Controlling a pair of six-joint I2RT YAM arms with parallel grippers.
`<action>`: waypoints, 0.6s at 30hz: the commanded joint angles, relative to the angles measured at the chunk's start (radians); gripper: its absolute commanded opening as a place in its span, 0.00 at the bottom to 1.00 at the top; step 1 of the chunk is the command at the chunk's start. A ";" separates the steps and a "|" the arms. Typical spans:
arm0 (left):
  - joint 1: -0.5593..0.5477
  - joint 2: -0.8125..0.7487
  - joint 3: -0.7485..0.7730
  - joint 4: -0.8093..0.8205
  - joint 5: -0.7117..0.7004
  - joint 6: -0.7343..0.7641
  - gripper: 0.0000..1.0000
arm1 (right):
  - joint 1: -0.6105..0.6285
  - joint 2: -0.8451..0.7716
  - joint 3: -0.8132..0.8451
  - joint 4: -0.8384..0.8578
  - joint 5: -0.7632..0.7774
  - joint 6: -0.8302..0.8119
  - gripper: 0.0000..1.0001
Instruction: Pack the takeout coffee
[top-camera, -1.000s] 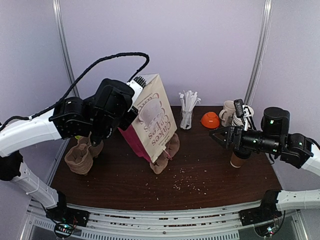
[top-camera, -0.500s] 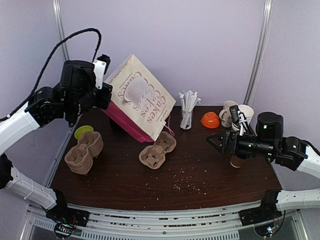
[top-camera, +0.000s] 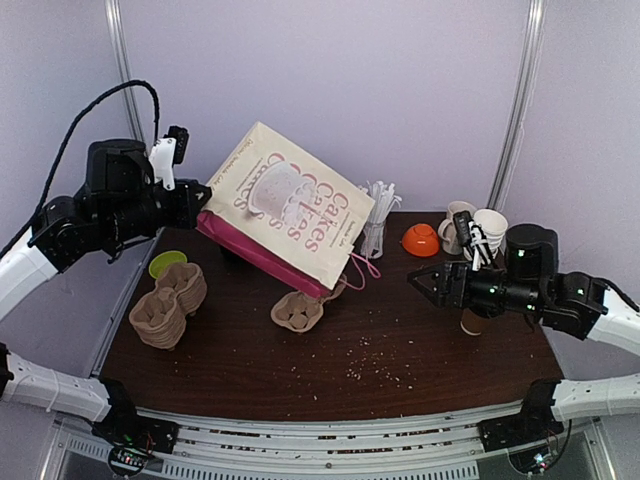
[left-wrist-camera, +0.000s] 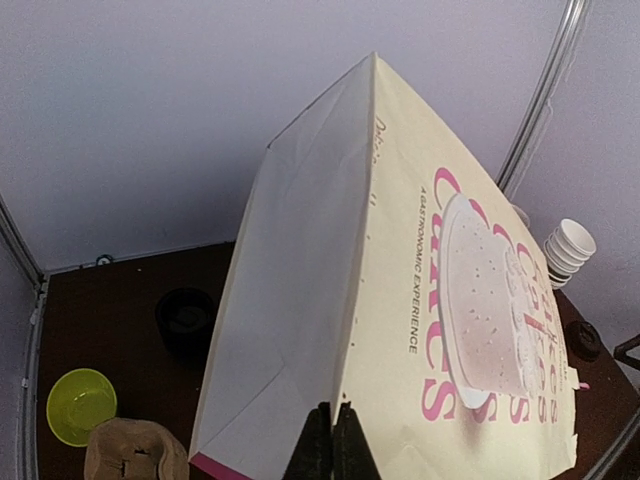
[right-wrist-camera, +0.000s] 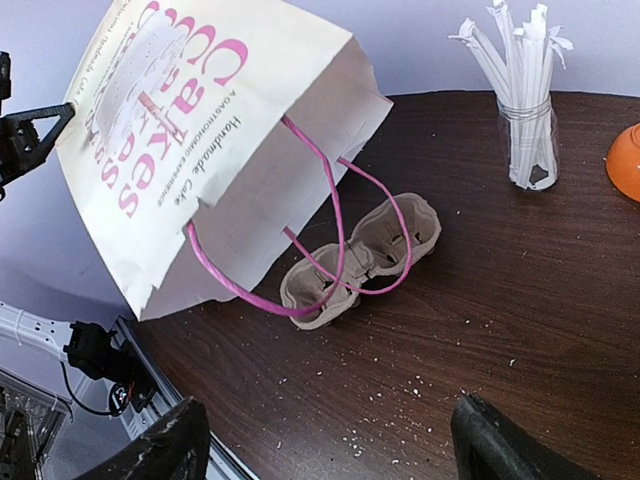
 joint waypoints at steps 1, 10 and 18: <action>0.007 -0.032 -0.005 0.098 0.161 -0.064 0.00 | 0.000 -0.002 0.025 0.049 0.012 -0.014 0.85; 0.055 -0.057 -0.148 0.237 0.461 -0.232 0.00 | -0.001 -0.120 0.088 -0.066 0.152 -0.108 0.83; 0.086 -0.115 -0.316 0.392 0.580 -0.369 0.00 | -0.002 -0.186 0.100 -0.140 0.251 -0.108 0.83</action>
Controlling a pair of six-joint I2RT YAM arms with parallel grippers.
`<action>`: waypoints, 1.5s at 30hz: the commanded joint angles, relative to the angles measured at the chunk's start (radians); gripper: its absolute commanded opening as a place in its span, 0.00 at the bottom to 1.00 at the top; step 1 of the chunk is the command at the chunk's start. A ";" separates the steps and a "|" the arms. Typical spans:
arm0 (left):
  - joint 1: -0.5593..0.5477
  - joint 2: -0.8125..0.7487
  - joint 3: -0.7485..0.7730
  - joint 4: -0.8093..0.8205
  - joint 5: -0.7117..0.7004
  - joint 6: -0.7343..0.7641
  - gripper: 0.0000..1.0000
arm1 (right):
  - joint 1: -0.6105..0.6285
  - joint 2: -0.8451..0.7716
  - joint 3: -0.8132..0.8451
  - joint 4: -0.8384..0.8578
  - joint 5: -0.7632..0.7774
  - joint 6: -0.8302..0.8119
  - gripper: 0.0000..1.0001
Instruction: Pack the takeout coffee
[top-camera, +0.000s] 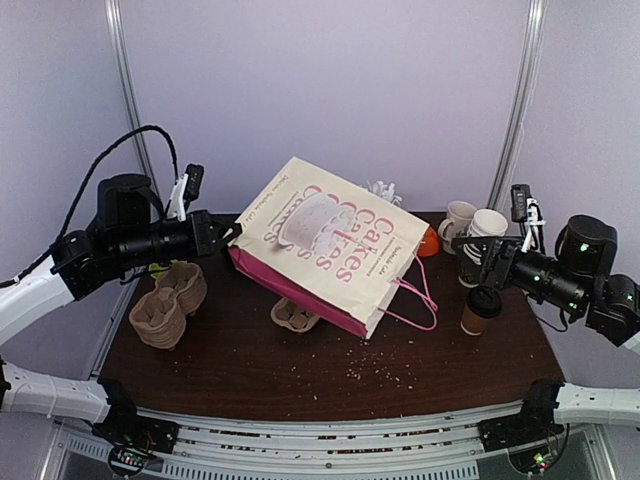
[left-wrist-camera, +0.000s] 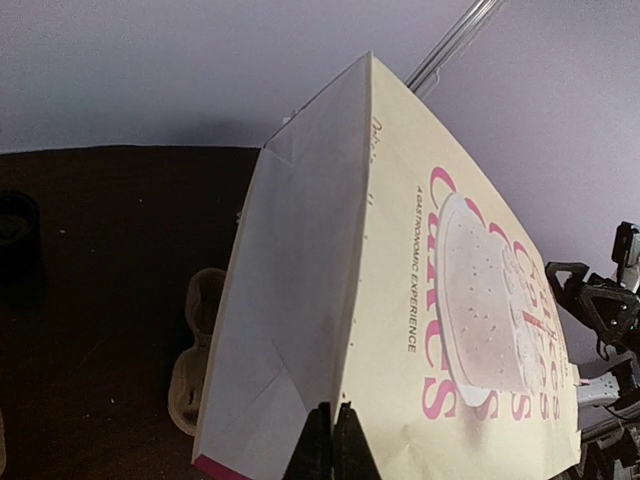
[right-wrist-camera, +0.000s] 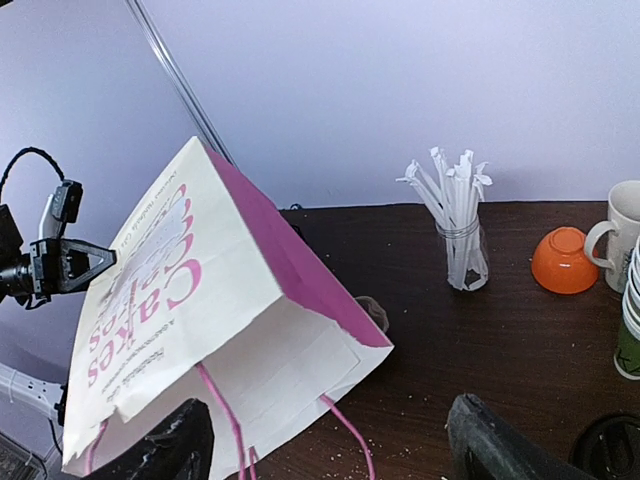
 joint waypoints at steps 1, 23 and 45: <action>0.016 -0.056 -0.066 0.164 0.104 -0.104 0.00 | -0.002 0.003 0.019 -0.061 0.061 -0.018 0.83; 0.022 -0.117 -0.139 0.172 0.231 -0.221 0.00 | -0.001 0.163 0.059 0.080 -0.121 -0.225 0.62; 0.022 -0.112 -0.065 0.015 0.132 -0.084 0.94 | -0.002 0.316 0.294 -0.262 -0.081 -0.196 0.00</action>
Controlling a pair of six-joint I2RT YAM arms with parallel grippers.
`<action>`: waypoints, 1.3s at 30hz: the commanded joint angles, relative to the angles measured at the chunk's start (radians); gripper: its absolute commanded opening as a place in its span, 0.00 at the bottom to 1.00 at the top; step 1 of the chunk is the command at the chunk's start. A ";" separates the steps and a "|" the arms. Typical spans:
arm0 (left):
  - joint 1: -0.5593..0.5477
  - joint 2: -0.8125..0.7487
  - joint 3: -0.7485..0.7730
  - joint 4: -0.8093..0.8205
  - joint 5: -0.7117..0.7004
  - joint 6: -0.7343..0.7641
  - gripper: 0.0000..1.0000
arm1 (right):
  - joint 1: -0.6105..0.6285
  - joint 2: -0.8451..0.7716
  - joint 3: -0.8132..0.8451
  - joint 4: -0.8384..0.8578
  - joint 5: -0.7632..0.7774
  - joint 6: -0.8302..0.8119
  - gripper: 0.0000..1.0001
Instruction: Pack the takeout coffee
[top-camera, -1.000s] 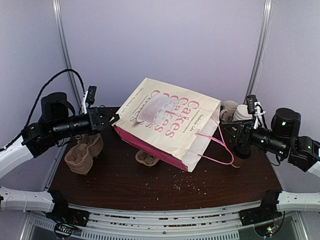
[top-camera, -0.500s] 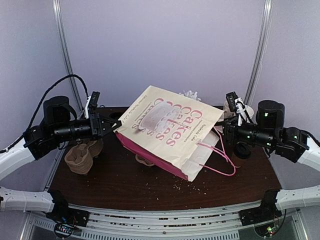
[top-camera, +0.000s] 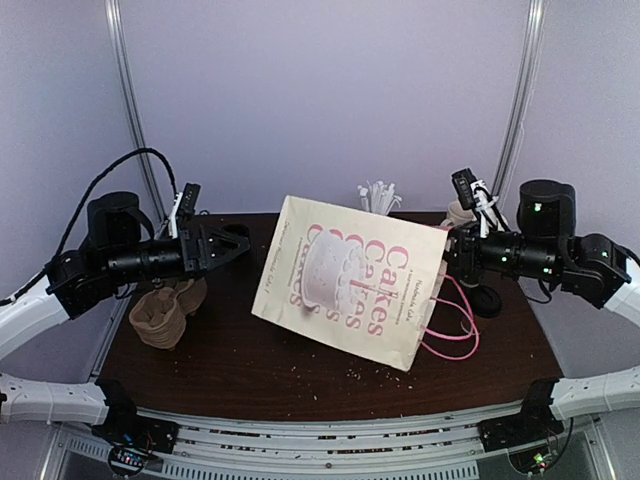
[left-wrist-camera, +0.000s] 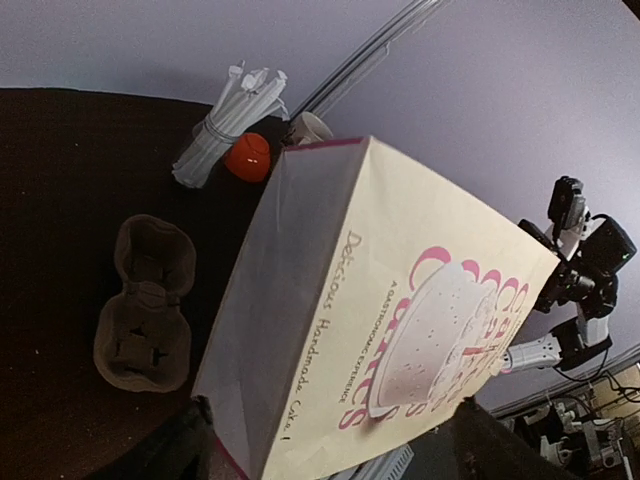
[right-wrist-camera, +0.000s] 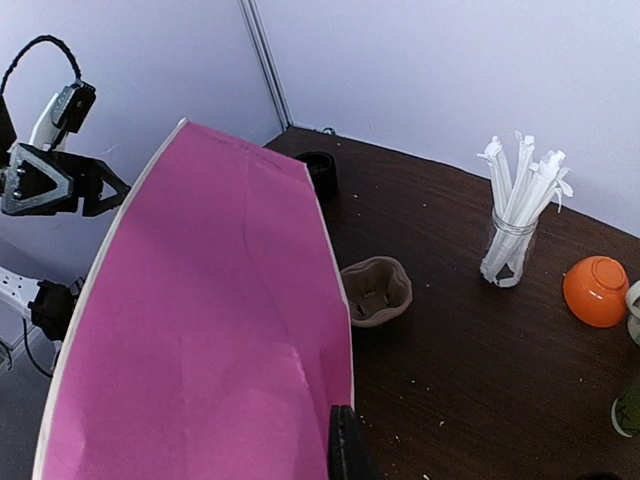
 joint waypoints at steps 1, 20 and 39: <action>0.008 -0.005 0.102 -0.096 -0.113 0.096 0.98 | -0.002 0.072 0.119 -0.214 0.113 0.033 0.00; 0.008 0.083 0.142 -0.161 -0.322 0.291 0.97 | 0.000 0.399 0.534 -0.743 0.291 0.096 0.00; -0.532 0.367 0.435 -0.137 -0.701 0.509 0.98 | -0.002 0.513 0.599 -0.652 0.295 0.164 0.00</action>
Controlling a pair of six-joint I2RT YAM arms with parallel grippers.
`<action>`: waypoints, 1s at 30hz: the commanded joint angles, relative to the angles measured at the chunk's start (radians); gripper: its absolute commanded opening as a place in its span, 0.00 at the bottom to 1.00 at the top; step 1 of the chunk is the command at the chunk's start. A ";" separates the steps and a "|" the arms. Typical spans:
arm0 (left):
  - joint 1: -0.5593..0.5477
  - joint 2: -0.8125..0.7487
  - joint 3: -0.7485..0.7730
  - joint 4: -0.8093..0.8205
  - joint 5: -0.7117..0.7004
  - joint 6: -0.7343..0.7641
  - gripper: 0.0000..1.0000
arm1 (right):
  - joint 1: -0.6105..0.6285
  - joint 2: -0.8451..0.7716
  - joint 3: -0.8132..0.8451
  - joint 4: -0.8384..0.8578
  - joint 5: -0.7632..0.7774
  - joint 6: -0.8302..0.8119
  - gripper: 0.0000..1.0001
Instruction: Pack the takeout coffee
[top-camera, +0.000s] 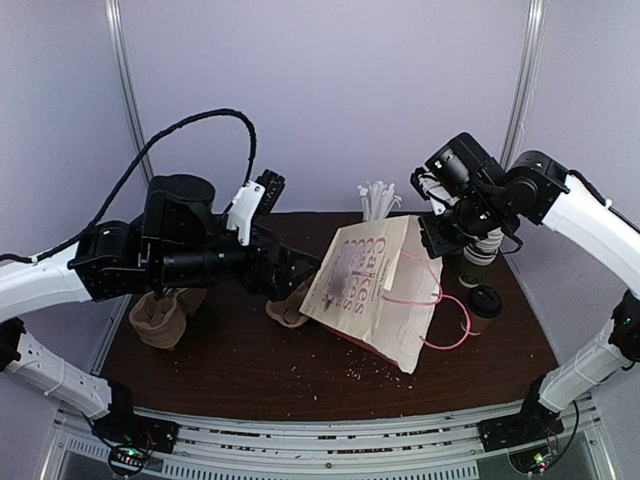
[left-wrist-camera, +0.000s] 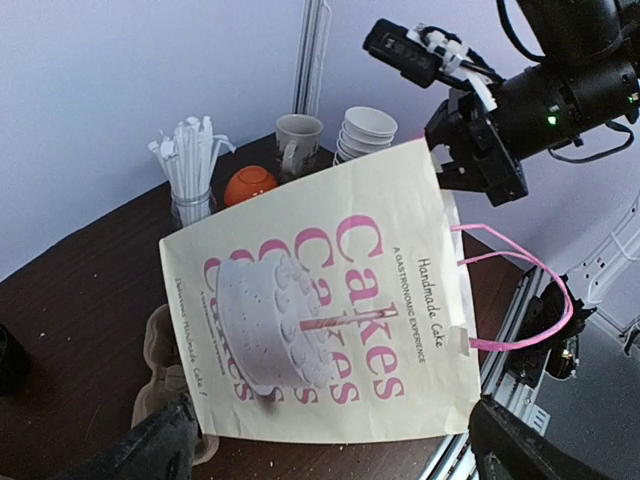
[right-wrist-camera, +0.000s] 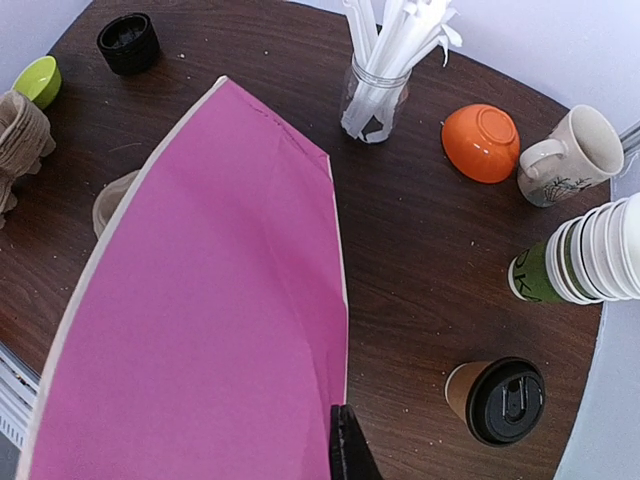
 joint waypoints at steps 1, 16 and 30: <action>-0.084 0.070 0.092 0.026 -0.157 0.073 0.98 | -0.001 -0.017 -0.014 0.053 -0.008 0.038 0.00; -0.337 0.411 0.279 -0.022 -0.535 0.174 0.98 | -0.002 -0.038 -0.071 0.129 -0.023 0.087 0.00; -0.337 0.542 0.333 0.077 -0.679 0.271 0.91 | -0.006 -0.075 -0.139 0.210 -0.100 0.130 0.00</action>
